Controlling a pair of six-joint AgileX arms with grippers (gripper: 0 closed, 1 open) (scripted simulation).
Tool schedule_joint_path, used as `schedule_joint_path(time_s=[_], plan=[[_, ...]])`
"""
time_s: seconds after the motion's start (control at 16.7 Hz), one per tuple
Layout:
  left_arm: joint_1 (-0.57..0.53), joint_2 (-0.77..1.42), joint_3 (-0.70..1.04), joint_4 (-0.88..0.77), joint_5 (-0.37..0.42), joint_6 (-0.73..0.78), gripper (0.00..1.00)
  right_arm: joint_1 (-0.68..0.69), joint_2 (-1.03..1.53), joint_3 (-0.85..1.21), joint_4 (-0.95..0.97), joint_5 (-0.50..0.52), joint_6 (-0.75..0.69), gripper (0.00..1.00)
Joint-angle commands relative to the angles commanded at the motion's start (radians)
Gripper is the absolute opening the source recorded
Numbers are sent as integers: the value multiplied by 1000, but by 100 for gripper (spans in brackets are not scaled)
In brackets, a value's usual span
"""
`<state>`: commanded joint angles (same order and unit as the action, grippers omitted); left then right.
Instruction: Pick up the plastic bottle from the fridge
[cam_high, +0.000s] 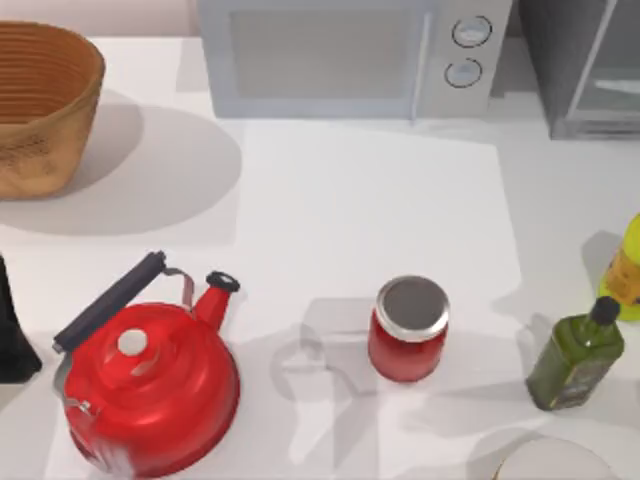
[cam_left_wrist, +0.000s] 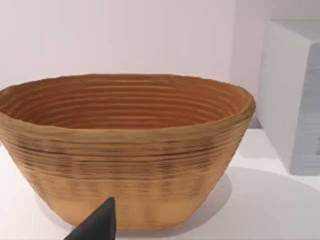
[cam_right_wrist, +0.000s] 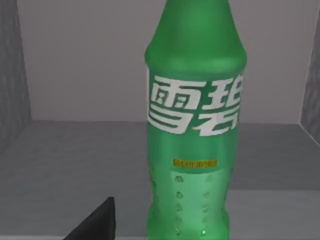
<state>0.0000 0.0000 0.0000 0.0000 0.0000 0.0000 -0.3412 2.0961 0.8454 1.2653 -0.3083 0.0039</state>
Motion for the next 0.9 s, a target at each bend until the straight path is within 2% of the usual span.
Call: schedule_joint_path(time_s=[0.3, 0.66, 0.9], plan=[[0, 0, 0, 0, 0, 0, 100, 65, 65, 169, -121, 66, 0, 100], [0, 0, 0, 0, 0, 0, 100, 64, 74, 185, -130, 66, 0, 100], [0, 0, 0, 0, 0, 0, 100, 80, 151, 333, -196, 83, -1, 100]])
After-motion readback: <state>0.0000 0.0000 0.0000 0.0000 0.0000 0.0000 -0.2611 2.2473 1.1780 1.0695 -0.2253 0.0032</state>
